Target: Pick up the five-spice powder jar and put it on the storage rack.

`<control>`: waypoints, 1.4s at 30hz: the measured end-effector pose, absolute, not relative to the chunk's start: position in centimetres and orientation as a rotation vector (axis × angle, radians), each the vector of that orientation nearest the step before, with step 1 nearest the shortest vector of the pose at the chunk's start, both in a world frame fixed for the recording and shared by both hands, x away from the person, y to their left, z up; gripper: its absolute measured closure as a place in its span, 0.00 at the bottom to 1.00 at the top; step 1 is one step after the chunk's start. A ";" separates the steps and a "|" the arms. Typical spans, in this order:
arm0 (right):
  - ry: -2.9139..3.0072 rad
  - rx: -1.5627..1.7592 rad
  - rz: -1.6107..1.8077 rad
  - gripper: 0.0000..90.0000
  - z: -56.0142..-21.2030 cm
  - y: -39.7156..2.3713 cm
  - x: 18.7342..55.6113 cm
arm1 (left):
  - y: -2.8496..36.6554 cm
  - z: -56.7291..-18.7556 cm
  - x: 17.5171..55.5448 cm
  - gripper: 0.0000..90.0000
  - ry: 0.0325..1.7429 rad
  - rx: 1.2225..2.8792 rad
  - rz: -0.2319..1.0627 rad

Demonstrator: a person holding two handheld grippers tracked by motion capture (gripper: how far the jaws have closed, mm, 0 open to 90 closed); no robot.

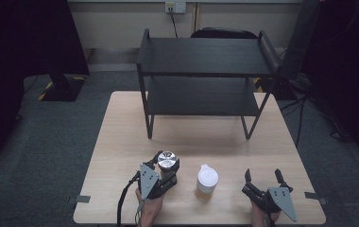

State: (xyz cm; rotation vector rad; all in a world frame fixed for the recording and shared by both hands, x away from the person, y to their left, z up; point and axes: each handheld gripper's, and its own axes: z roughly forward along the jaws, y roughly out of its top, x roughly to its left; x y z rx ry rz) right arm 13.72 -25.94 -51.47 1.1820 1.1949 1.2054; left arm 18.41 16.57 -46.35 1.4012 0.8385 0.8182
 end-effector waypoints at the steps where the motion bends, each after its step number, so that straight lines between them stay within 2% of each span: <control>1: 1.195 1.182 1.206 0.01 -51.5 -25.9 13.7 | 16.7 -46.3 18.4 0.39 0.836 1.402 0.819; 13: 1.194 1.183 1.206 0.01 -51.5 -25.9 13.7 | 18.5 -44.4 19.3 0.39 0.790 1.395 0.742; 20: 1.194 1.183 1.206 0.01 -51.5 -25.9 13.7 | 19.2 -42.6 19.7 0.39 0.716 1.430 0.775; 27: 1.194 1.183 1.206 0.01 -51.5 -25.9 13.7 | 20.5 -40.9 20.7 0.39 0.656 1.435 0.744; 42: 1.195 1.182 1.207 0.01 -51.5 -26.0 13.7 | 21.2 -35.0 24.0 0.39 0.553 1.472 0.698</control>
